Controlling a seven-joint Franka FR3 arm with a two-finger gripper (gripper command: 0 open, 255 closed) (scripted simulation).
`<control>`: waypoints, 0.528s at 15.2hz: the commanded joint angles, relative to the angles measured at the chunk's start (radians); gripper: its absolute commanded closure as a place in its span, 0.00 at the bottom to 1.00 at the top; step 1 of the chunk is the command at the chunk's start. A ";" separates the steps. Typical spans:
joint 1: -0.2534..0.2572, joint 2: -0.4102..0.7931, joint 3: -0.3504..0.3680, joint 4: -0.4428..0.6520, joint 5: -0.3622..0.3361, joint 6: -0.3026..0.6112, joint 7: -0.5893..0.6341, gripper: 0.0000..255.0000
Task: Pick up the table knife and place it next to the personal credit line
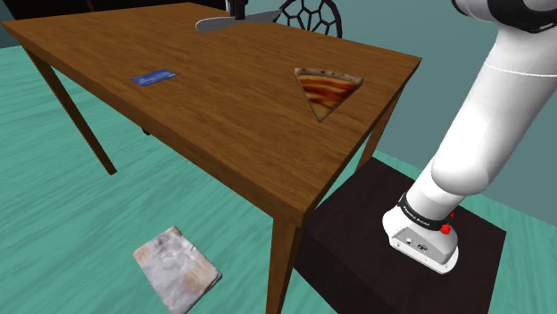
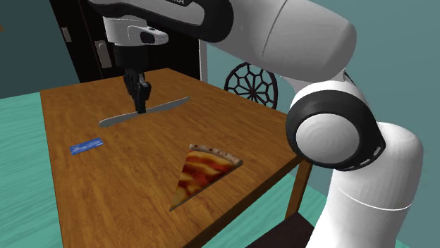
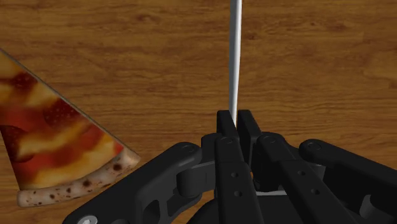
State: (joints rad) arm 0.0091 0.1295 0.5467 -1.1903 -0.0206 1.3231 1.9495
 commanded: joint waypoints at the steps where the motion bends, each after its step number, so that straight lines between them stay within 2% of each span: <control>1: 0.041 0.040 0.023 0.048 -0.027 -0.012 0.056 1.00; 5: 0.168 0.171 0.062 0.215 -0.115 -0.064 0.175 1.00; 8: 0.314 0.311 0.070 0.426 -0.210 -0.144 0.252 1.00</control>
State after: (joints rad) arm 0.2736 0.4049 0.6120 -0.8130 -0.2033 1.1941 2.1670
